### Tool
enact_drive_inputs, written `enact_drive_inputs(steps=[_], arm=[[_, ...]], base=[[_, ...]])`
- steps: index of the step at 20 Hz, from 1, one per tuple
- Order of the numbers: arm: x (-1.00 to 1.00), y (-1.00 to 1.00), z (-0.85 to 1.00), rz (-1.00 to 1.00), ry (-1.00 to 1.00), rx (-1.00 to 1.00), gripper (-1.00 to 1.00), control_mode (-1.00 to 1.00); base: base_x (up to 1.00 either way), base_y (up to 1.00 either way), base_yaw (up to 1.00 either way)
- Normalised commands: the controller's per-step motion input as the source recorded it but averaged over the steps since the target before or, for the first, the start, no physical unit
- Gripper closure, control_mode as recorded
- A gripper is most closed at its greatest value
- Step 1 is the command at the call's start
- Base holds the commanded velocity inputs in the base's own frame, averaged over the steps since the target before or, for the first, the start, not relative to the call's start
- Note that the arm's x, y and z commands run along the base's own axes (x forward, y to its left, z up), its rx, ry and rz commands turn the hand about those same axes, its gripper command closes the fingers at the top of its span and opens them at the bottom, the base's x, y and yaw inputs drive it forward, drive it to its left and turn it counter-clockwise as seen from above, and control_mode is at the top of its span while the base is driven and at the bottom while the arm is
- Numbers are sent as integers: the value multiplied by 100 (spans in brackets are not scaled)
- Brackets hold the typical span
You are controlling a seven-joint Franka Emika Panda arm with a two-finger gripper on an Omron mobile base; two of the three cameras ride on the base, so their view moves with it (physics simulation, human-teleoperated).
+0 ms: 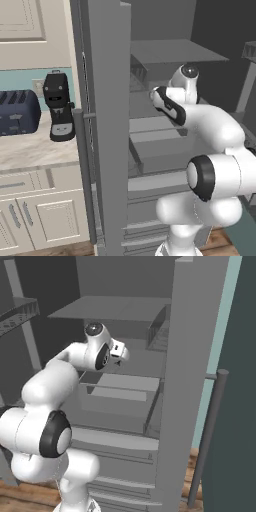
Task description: Take the fish out of the fridge, briefly rinse it in the sink, and place it on the tray next to the sink.
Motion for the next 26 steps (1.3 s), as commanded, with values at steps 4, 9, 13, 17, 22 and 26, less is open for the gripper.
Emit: enact_drive_inputs(steps=[4, 9, 13, 17, 22, 26], arm=[[61, 8, -23, 0, 1, -1, -100, -100], [48, 22, -9, 0, 6, 0, -100, -100], [20, 7, -8, 0, 5, 0, -100, -100], [17, 0, -32, 1, 4, -4, -100, -100], [2, -11, -39, 5, 1, -3, -100, -100], [11, -8, -14, 3, 0, 0, -100, -100]], base=[[0, 0, 0], [0, 0, 0], [0, 0, 0], [0, 0, 0], [0, 0, 0], [0, 0, 0]])
